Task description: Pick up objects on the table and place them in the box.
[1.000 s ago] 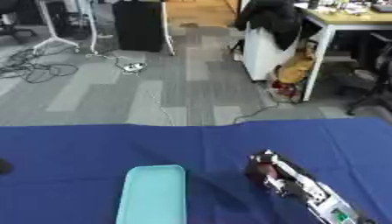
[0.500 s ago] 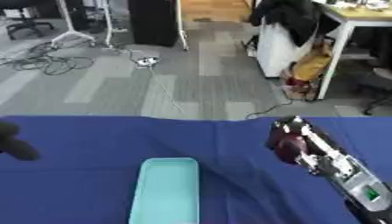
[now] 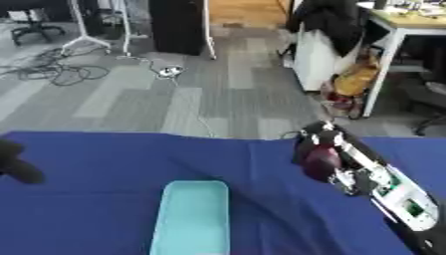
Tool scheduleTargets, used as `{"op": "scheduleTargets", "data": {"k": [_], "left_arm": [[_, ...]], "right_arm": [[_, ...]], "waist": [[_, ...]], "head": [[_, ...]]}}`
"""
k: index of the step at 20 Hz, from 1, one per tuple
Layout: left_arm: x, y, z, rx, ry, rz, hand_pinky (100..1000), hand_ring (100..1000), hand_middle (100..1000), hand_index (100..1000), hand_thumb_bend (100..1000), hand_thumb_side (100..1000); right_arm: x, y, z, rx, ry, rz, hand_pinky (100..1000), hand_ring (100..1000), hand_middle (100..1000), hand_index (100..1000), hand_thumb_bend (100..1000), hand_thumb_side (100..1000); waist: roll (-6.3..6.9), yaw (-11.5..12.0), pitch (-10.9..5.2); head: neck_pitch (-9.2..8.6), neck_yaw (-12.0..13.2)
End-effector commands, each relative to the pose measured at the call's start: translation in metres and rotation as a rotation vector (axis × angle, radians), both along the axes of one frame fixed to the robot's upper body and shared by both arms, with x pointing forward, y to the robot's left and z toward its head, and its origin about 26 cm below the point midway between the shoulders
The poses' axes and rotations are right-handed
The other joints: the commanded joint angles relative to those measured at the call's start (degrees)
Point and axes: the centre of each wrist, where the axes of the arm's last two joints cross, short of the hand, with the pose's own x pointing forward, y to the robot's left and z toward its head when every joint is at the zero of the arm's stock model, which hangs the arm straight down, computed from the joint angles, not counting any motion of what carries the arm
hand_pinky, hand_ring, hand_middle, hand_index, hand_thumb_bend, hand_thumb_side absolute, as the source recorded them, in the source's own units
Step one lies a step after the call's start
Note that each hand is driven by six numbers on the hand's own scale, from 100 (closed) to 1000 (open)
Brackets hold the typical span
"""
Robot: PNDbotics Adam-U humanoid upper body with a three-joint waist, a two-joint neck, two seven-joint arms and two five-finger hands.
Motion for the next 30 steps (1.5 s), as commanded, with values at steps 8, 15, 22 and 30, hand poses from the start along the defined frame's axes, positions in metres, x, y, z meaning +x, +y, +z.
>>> {"op": "scheduleTargets", "data": {"k": [8,15,22,30], "left_arm": [[-0.001,-0.003,0.014,-0.004,-0.052,-0.024,460,500,617,735,418,815],[0.0,-0.006,0.017,-0.019,-0.065,-0.037,461,500,617,735,416,816],[0.0,-0.009,0.021,-0.038,-0.077,-0.048,463,502,618,735,414,817],[0.001,-0.011,0.025,-0.055,-0.094,-0.054,466,504,620,735,410,819]], "right_arm": [[0.017,0.021,0.009,-0.121,-0.081,0.118,100,100,100,375,100,774],[0.027,0.039,0.008,-0.142,-0.082,0.139,100,100,100,376,100,771],[0.03,0.05,0.007,-0.163,-0.077,0.168,100,100,100,379,100,773],[0.032,0.061,0.008,-0.173,-0.079,0.199,100,100,100,380,100,774]], "waist": [[0.34,0.95,0.07],[0.64,1.41,0.7],[1.01,2.19,1.31],[0.87,2.91,1.65]], "head": [[-1.47,-3.06],[-2.29,-4.42],[-6.13,0.52],[-4.92,-0.15]]}}
